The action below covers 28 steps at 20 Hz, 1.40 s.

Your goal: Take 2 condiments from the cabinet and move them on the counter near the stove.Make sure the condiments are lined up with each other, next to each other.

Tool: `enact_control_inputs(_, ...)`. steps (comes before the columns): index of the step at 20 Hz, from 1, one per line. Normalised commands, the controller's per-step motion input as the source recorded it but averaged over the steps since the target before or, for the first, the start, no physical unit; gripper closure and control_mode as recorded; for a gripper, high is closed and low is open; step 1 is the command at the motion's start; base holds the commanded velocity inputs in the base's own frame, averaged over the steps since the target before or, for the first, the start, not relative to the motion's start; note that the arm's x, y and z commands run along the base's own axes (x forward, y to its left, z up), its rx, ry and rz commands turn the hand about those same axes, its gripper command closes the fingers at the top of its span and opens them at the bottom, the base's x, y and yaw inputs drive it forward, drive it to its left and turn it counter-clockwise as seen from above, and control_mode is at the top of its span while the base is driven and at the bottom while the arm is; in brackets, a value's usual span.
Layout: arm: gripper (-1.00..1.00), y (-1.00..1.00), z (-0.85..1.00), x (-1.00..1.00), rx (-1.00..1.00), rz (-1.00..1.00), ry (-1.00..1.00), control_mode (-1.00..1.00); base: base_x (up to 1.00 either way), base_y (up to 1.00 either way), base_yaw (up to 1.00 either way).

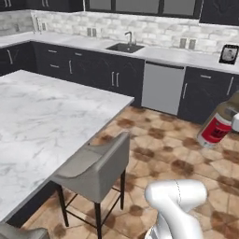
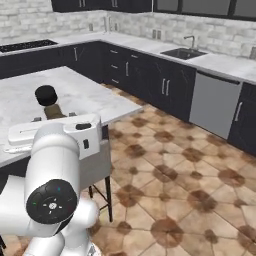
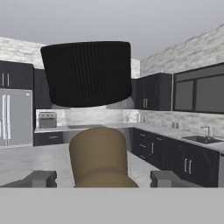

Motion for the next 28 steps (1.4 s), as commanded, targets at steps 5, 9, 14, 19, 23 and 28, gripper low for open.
enact_control_inputs(5, 1.00, 0.00, 0.00, 0.00, 0.00, 0.00, 0.00, 1.00, 0.98, -0.82, 0.23)
enact_control_inputs(9, 1.00, 0.00, 0.00, 0.00, 0.00, 0.00, 0.00, 1.00, 0.94, -0.84, 0.23)
enact_control_inputs(14, 1.00, 0.00, 0.00, 0.00, 0.00, 0.00, 0.00, 1.00, 0.95, -0.82, 0.23)
enact_control_inputs(19, 1.00, 0.00, 0.00, 0.00, 0.00, 0.00, 0.00, 1.00, 1.00, -0.75, 0.24)
enact_control_inputs(23, 1.00, 0.00, 0.00, 0.00, 0.00, 0.00, 0.00, 1.00, 1.00, -0.69, 0.26)
enact_control_inputs(28, 1.00, 0.00, 0.00, 0.00, 0.00, 0.00, 0.00, 1.00, 1.00, -0.53, 0.28)
